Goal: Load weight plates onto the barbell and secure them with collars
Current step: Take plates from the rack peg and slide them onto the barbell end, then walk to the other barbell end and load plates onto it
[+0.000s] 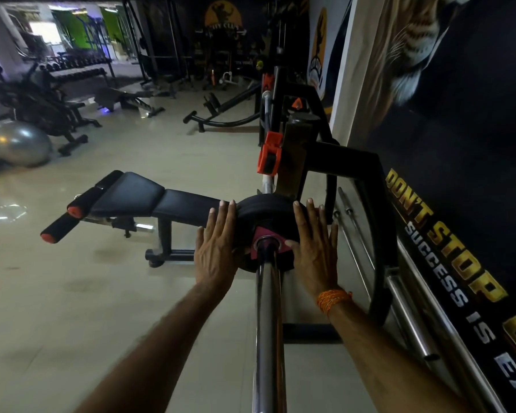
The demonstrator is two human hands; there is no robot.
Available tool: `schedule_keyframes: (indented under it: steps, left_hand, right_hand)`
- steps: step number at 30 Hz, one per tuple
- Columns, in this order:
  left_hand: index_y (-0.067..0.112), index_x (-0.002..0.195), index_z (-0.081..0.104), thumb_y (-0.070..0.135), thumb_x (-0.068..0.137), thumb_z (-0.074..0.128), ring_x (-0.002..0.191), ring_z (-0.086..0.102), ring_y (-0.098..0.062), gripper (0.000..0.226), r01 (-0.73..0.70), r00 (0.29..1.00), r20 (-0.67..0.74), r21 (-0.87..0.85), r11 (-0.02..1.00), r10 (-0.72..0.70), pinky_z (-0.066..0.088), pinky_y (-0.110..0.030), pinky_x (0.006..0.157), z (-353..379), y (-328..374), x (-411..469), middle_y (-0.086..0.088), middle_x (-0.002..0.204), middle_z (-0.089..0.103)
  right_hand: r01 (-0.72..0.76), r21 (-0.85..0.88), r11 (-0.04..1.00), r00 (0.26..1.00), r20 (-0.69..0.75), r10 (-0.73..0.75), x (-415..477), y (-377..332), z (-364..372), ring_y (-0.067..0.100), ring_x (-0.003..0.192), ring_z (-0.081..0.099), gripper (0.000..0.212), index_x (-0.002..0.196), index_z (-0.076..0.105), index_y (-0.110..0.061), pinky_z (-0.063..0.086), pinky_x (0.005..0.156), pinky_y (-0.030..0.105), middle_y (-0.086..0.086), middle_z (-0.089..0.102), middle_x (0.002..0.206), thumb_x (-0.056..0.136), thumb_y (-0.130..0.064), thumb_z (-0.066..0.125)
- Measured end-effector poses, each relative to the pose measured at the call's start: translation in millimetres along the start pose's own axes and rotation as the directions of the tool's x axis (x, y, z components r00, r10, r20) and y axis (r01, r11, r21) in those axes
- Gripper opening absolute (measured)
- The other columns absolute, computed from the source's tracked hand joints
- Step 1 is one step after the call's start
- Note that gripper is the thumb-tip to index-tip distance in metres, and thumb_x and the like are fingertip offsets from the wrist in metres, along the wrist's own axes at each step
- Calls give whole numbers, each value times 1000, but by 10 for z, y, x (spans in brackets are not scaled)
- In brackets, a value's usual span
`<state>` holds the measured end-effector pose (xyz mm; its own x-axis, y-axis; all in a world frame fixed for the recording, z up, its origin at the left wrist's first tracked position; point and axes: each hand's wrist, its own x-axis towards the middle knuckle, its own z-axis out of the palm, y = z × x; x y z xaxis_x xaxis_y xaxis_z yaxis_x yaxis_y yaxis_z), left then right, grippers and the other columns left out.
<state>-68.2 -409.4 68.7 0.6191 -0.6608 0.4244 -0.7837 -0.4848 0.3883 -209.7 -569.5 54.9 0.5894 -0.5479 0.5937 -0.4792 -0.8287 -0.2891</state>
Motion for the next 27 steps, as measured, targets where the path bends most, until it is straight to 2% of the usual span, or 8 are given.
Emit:
schedule_keyframes:
  steps: [2,4,7,11,16,19,25,27]
  left_hand:
    - [29,160,1,54,91,59,155,-4,-19,93,-9,1000,13,13,1000,9,10,-49,125,-132,-63,-53,3,168,-4]
    - [27,160,10,68,93,44,154,0,-17,85,3,1000,4,-6,1000,-3,9,-46,124,-311,-171,-136,3,168,2]
    - [25,158,20,65,97,39,154,5,-17,76,11,999,-45,30,1000,-9,13,-47,124,-644,-422,-289,2,167,12]
    - [23,158,23,59,99,37,153,12,-19,70,31,995,-95,98,995,-22,14,-46,123,-1116,-855,-544,0,166,19]
    - [19,156,27,59,100,30,152,19,-22,69,84,993,-94,181,980,-68,20,-47,123,-1691,-1549,-1050,-4,164,25]
    - [19,156,30,56,101,33,151,24,-24,66,155,986,-93,212,965,-138,23,-47,122,-1930,-2025,-1414,-5,162,30]
    - [21,153,36,55,102,33,148,33,-21,62,308,951,-74,292,905,-300,31,-44,118,-2148,-2988,-2014,-1,159,37]
    - [20,153,37,54,102,35,147,34,-21,61,370,929,-90,299,880,-360,32,-43,116,-2187,-3307,-2146,-1,158,39]
  right_hand:
    - [-10,38,999,1000,-28,11,-23,-146,-130,29,157,3,72,161,17,-23,15,124,59,8,7,170,100,-38,53]
    - [-2,132,991,998,-59,10,-19,-388,-268,26,157,8,64,160,24,-21,21,124,51,7,12,170,104,-44,43]
    - [67,253,965,998,-28,-62,13,-860,-439,25,152,24,59,155,36,-20,30,120,41,6,27,165,104,-49,37]
    - [178,214,960,976,84,-200,5,-1506,-510,27,149,33,56,147,47,-16,34,119,45,10,40,159,104,-49,37]
    - [199,217,956,959,160,-236,-309,-2461,-186,27,149,33,51,148,46,-16,31,120,50,9,41,158,106,-43,39]
    - [216,249,944,934,228,-274,-590,-2994,122,25,152,28,58,149,45,-16,25,123,51,8,38,161,104,-47,27]
    - [235,306,923,866,364,-342,-982,-3855,880,24,148,34,59,148,46,-19,30,120,52,7,43,157,102,-50,23]
    - [254,331,909,835,399,-378,-1028,-4110,1168,24,148,35,54,148,46,-21,30,120,52,7,43,157,104,-49,28]
